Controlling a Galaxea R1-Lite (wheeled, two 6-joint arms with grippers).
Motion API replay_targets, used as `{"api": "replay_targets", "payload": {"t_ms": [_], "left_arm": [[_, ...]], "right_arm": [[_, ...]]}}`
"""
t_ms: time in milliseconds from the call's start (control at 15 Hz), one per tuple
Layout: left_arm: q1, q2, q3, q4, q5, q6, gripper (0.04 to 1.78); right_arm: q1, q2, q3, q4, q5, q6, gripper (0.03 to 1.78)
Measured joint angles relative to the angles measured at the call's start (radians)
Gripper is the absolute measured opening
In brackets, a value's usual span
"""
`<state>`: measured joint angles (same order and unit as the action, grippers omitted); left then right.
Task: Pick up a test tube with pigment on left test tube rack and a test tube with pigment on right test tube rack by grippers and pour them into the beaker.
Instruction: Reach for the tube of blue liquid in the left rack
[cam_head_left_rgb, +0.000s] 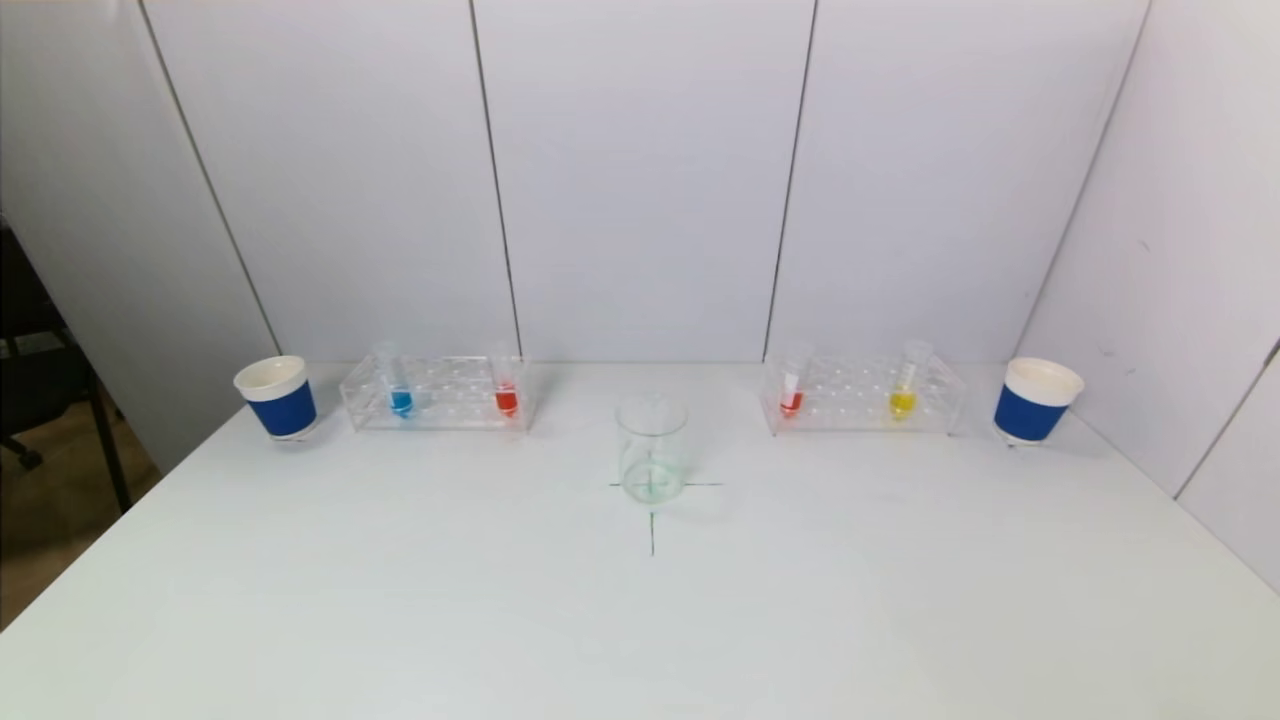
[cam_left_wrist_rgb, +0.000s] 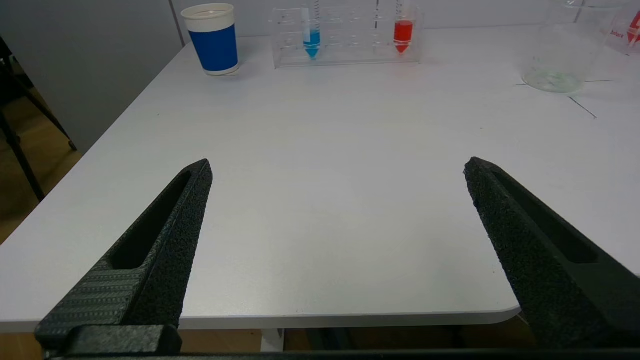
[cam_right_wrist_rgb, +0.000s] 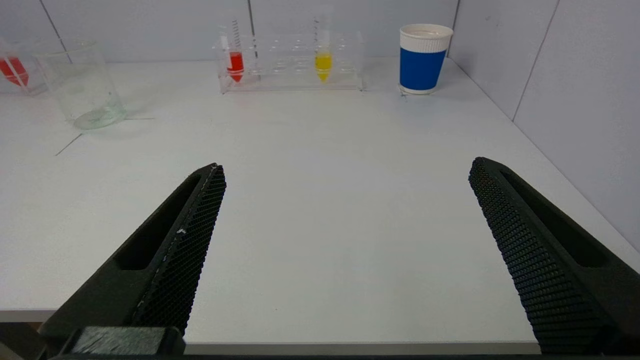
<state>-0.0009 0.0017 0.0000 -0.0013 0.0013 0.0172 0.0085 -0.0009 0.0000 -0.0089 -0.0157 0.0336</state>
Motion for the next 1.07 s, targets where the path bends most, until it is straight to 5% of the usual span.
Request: {"api": "replay_targets", "payload": {"t_ms": [1067], "left_arm": [[0.0, 0.0, 0.0, 0.001, 0.0, -0.005, 1.76]], "right_arm": [[0.0, 0.0, 0.0, 0.0, 0.0, 0.0, 1.77]]}}
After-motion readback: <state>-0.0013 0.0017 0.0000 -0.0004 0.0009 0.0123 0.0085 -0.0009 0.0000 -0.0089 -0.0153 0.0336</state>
